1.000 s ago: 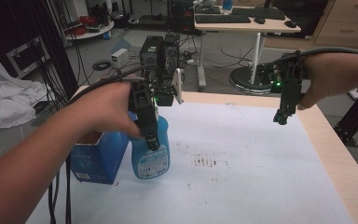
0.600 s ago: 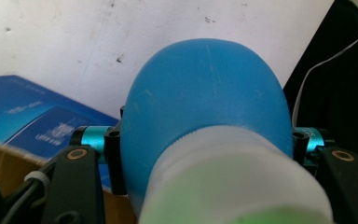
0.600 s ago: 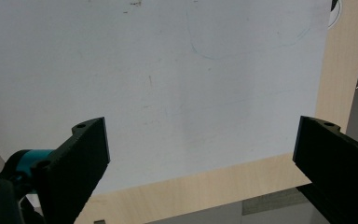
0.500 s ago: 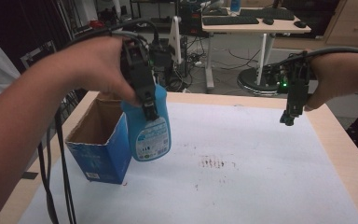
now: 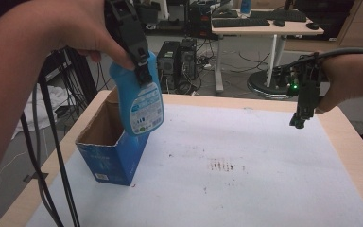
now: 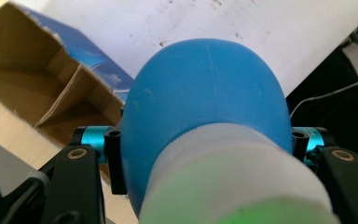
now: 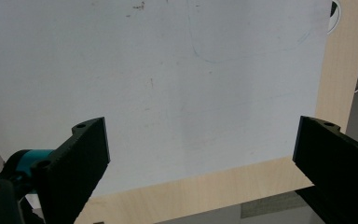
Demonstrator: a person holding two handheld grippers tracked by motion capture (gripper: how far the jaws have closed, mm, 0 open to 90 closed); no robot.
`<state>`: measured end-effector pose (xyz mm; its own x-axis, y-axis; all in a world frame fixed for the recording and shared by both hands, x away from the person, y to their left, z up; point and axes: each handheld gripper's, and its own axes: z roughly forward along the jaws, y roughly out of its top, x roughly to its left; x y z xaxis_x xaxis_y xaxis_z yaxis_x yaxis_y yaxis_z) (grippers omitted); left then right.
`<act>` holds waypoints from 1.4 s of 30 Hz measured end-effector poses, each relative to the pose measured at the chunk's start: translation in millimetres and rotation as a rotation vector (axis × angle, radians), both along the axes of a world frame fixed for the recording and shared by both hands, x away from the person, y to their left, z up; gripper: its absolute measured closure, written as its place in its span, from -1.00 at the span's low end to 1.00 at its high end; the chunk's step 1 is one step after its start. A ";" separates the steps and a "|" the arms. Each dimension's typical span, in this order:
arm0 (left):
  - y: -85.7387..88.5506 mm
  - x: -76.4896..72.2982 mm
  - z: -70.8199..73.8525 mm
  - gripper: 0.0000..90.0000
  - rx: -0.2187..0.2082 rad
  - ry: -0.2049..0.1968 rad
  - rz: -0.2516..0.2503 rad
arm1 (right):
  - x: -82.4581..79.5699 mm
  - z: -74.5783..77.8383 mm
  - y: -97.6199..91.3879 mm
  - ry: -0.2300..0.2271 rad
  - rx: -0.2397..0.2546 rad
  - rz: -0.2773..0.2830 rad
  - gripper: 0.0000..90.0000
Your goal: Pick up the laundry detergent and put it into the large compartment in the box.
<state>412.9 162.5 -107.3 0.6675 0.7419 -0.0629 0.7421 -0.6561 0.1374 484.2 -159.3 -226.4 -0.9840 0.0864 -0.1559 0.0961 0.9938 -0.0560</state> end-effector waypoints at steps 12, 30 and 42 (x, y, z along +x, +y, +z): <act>46.5 3.4 8.5 -0.15 0.011 0.000 0.239 | -0.8 -1.1 4.2 0.000 0.002 0.003 -0.94; 86.1 13.5 -17.8 -0.15 0.020 0.028 0.410 | 2.5 -4.3 8.3 0.004 -0.001 0.007 -0.94; 93.8 23.3 -49.2 -0.15 0.017 0.062 0.444 | 3.9 -6.8 8.8 0.010 -0.007 0.006 -0.94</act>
